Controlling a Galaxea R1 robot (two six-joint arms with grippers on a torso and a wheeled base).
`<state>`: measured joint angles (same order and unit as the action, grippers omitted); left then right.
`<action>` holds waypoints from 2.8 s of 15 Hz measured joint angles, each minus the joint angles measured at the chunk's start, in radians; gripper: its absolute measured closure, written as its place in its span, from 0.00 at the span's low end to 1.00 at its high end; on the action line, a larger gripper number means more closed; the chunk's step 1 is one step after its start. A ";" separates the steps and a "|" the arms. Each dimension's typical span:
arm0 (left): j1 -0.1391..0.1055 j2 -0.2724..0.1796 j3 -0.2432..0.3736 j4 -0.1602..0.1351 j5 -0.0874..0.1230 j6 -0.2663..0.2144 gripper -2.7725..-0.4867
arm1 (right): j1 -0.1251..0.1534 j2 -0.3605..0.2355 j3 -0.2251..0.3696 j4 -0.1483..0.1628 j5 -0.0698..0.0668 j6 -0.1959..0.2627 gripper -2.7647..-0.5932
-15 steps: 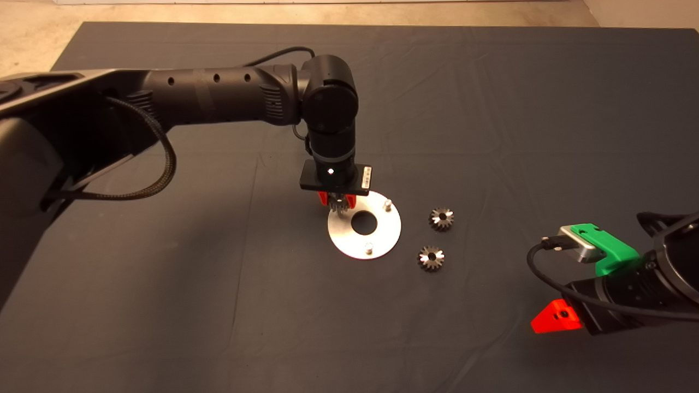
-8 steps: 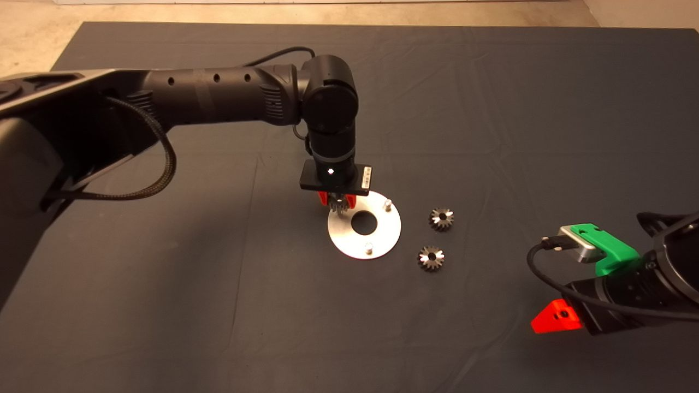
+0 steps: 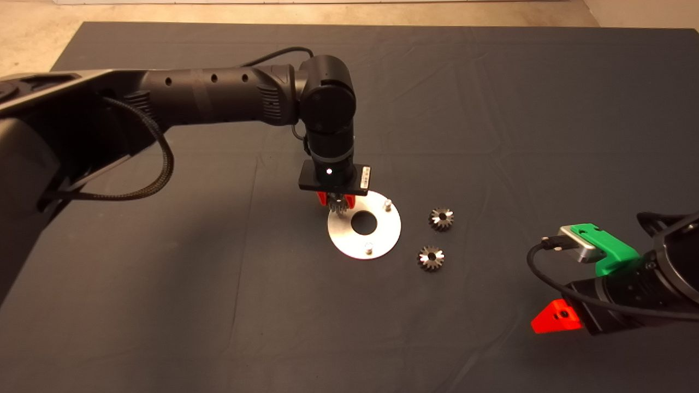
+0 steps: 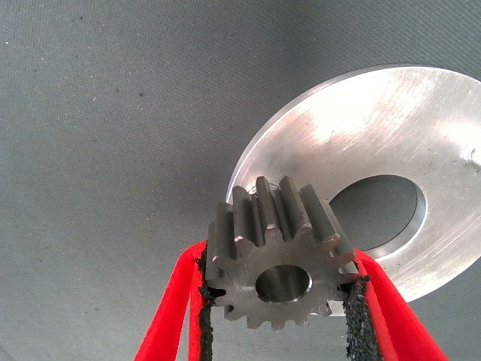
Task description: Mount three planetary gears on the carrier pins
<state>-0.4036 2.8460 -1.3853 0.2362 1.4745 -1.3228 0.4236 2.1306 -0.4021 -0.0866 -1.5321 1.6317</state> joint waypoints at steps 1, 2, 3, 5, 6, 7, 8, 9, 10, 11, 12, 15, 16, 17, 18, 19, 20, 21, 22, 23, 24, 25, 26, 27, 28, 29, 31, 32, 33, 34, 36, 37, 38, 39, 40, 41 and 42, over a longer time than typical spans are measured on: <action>0.000 -0.001 0.000 0.000 -0.001 0.000 0.84 | 0.000 0.000 0.000 0.000 0.000 0.000 0.01; 0.001 -0.003 0.002 0.000 -0.001 0.000 0.84 | 0.000 0.000 0.000 0.000 0.000 0.000 0.01; 0.001 -0.005 0.002 0.000 -0.001 0.000 0.84 | 0.000 0.000 0.000 0.000 0.000 0.000 0.01; 0.001 -0.007 0.005 0.000 -0.001 0.000 0.84 | 0.000 0.000 0.000 0.000 0.000 0.000 0.01; 0.001 -0.009 0.007 0.000 -0.001 0.000 0.84 | 0.000 0.000 0.000 0.000 0.000 0.000 0.01; 0.001 -0.010 0.007 0.000 -0.001 0.000 0.84 | 0.000 0.000 0.000 0.000 0.000 0.000 0.01; 0.001 -0.010 0.007 0.000 -0.001 0.000 0.84 | 0.000 0.000 0.000 0.000 0.000 0.000 0.01; 0.001 -0.013 0.011 0.000 -0.001 0.000 0.84 | 0.000 0.000 0.000 0.000 0.000 0.000 0.01; 0.001 -0.017 0.015 0.000 -0.001 0.000 0.84 | 0.000 0.000 0.000 0.000 0.000 0.000 0.01; 0.001 -0.020 0.017 0.000 -0.001 0.000 0.84 | 0.000 0.000 0.000 0.000 0.000 0.000 0.01; 0.001 -0.021 0.019 0.000 -0.002 0.000 0.84 | 0.000 0.000 0.000 0.000 0.000 0.000 0.01; 0.001 -0.020 0.019 0.000 0.000 0.000 0.84 | 0.000 0.000 0.000 0.000 0.000 0.000 0.01; 0.001 -0.020 0.019 0.000 0.000 0.000 0.84 | 0.000 0.000 0.000 0.000 0.000 0.000 0.01; 0.001 -0.018 0.019 0.000 0.002 0.000 0.84 | 0.000 0.000 0.000 0.000 0.000 0.000 0.01; 0.001 -0.014 0.019 0.001 0.008 0.000 0.84 | 0.000 0.000 0.000 0.000 0.001 0.000 0.01; 0.001 -0.009 0.019 0.003 0.016 0.001 0.84 | 0.000 0.000 0.000 0.000 0.000 0.000 0.01; 0.001 0.000 0.018 0.007 0.024 0.004 0.84 | 0.000 0.000 0.000 0.000 0.000 0.000 0.01; 0.001 0.003 0.018 0.009 0.030 0.005 0.84 | 0.000 0.000 0.000 0.000 0.000 0.000 0.01; 0.001 0.005 0.017 0.011 0.033 0.005 0.84 | 0.000 0.000 0.000 0.000 0.000 0.000 0.01; 0.001 0.007 0.017 0.012 0.036 0.006 0.84 | 0.000 0.000 0.000 0.000 0.000 0.000 0.01; 0.001 0.008 0.017 0.013 0.038 0.009 0.84 | 0.000 0.000 0.000 0.000 0.001 0.000 0.01; 0.001 0.008 0.017 0.013 0.038 0.009 0.84 | 0.000 0.000 0.000 0.000 0.000 0.000 0.01; 0.001 0.008 0.015 0.013 0.037 0.009 0.84 | 0.000 0.000 0.000 0.000 0.000 0.000 0.01; 0.001 0.008 0.014 0.013 0.037 0.011 0.84 | 0.000 0.000 0.000 0.000 0.000 0.000 0.01; 0.001 0.008 0.014 0.013 0.037 0.011 0.84 | 0.000 0.000 0.000 0.000 0.000 0.000 0.01; 0.001 0.008 0.014 0.013 0.037 0.011 0.84 | 0.000 0.000 0.000 0.000 0.000 0.000 0.01; 0.001 0.008 0.013 0.013 0.037 0.012 0.84 | 0.000 0.000 0.000 0.000 0.001 0.000 0.01; 0.001 0.008 0.013 0.013 0.035 0.012 0.84 | 0.000 0.000 0.000 0.000 0.000 0.000 0.01; 0.001 0.008 0.013 0.012 0.035 0.011 0.84 | 0.000 0.000 0.000 0.000 0.000 0.000 0.01; 0.001 0.008 0.012 0.013 0.034 0.011 0.84 | 0.000 0.000 0.000 0.000 0.000 0.000 0.01; 0.001 0.008 0.012 0.012 0.031 0.011 0.84 | 0.000 0.000 0.000 0.000 0.000 0.000 0.01; 0.001 0.008 0.011 0.012 0.029 0.011 0.84 | 0.000 0.000 0.000 0.000 0.000 0.000 0.01; 0.001 0.008 0.011 0.012 0.029 0.011 0.84 | 0.000 0.000 0.000 0.000 0.000 0.000 0.01; 0.001 0.008 0.011 0.012 0.028 0.011 0.84 | 0.000 0.000 0.000 0.000 0.000 0.000 0.01; 0.001 0.008 0.011 0.012 0.028 0.011 0.84 | 0.000 0.000 0.000 0.000 0.000 0.000 0.01; 0.001 0.008 0.011 0.012 0.028 0.011 0.84 | 0.000 0.000 0.000 0.000 0.000 0.000 0.01; 0.001 0.008 0.011 0.012 0.028 0.011 0.84 | 0.000 0.000 0.000 0.000 0.000 0.000 0.01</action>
<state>-0.4026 2.8538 -1.3745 0.2481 1.5028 -1.3119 0.4236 2.1306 -0.4021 -0.0866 -1.5317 1.6313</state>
